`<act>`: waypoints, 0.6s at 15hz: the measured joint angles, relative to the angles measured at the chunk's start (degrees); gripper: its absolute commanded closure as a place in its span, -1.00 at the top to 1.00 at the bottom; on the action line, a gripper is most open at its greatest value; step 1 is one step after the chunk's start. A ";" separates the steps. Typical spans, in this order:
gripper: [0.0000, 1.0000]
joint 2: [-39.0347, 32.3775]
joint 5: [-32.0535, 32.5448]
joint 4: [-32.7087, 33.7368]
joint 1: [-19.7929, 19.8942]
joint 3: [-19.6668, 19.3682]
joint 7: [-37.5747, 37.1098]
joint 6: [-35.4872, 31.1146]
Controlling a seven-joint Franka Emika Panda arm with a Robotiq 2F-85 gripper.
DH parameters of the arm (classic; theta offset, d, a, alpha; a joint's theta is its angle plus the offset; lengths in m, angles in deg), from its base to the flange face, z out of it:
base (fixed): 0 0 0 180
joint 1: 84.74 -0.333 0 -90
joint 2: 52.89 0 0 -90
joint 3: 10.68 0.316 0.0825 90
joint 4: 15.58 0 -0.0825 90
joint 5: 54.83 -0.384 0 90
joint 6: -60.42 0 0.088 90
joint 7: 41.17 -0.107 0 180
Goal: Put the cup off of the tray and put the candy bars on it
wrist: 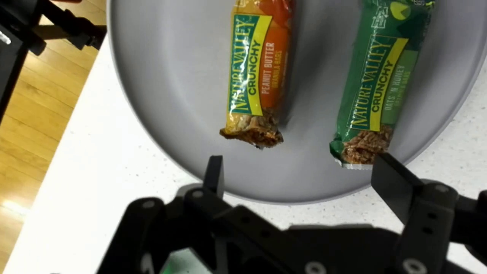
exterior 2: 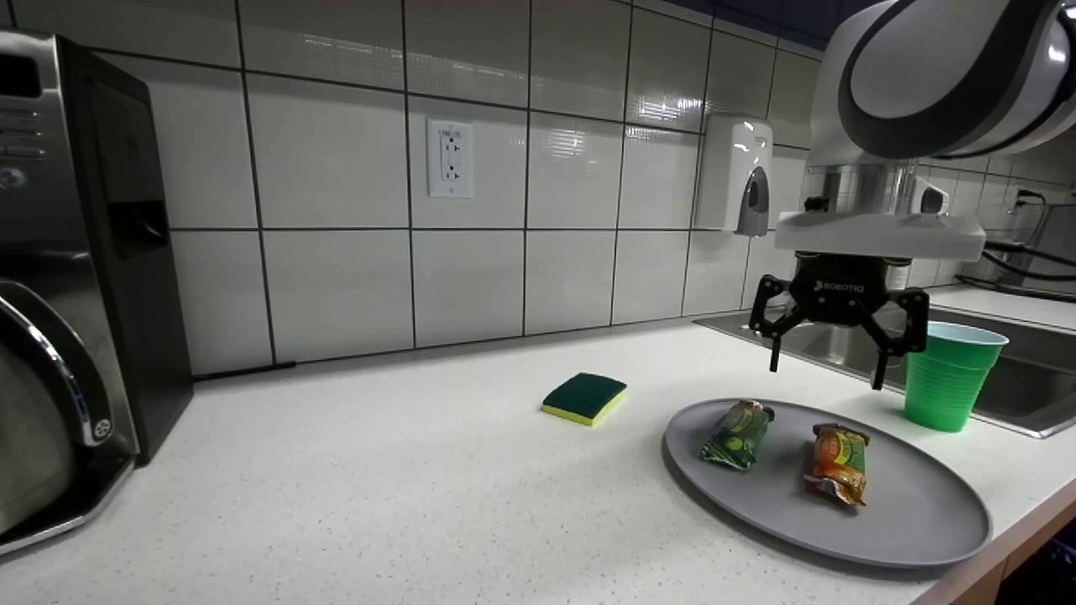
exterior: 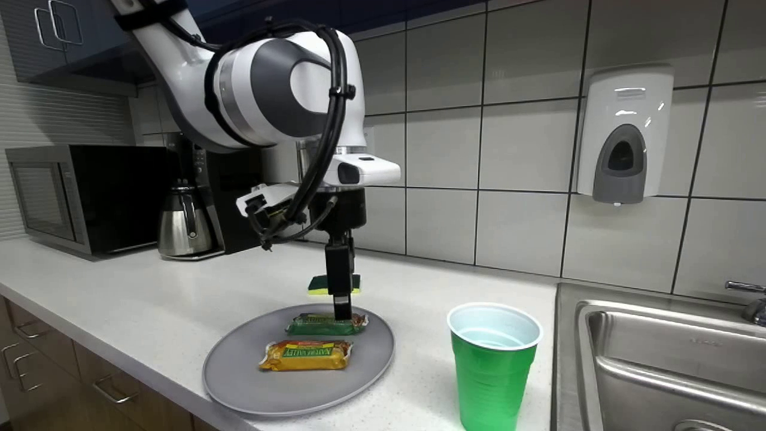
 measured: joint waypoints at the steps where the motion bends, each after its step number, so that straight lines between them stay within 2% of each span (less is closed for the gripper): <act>1: 1.00 0.61 -0.05 0.04 -0.03 0.04 2.20 0.41; 9: 1.00 7.45 -0.09 0.15 -0.11 1.95 14.88 7.39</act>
